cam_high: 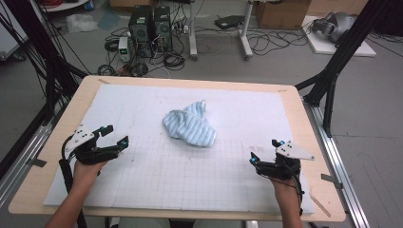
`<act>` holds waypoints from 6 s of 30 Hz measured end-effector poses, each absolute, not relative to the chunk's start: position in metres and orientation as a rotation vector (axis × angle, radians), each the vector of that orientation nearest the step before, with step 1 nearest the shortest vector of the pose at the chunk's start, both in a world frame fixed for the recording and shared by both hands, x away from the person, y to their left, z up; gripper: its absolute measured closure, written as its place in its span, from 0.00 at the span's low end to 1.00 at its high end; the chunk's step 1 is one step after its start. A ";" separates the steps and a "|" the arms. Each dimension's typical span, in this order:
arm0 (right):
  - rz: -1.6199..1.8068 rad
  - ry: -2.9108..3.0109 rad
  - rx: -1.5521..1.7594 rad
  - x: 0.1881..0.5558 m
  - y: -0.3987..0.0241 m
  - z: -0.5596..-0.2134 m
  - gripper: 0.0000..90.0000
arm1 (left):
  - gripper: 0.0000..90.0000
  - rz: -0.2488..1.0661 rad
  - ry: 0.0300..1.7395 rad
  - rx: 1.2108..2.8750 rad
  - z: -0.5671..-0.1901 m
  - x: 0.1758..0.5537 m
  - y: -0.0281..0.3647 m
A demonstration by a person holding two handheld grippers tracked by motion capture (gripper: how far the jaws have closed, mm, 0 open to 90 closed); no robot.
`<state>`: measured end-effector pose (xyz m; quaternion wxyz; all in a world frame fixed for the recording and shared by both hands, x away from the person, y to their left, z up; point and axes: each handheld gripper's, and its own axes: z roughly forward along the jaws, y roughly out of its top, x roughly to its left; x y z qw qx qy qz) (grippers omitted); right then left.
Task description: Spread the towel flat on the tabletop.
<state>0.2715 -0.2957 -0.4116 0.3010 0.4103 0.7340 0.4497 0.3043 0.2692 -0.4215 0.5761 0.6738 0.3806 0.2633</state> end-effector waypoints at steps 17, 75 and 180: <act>1.242 1.980 1.080 0.269 -0.297 -0.415 0.10 | 0.21 0.592 0.892 1.582 -0.424 0.312 0.262; 1.158 2.384 0.723 0.390 -0.113 -0.396 0.19 | 0.22 0.569 0.909 1.617 -0.431 0.308 0.263; 1.099 2.113 1.063 0.370 -0.173 -0.400 0.59 | 0.24 0.576 0.949 1.598 -0.431 0.308 0.270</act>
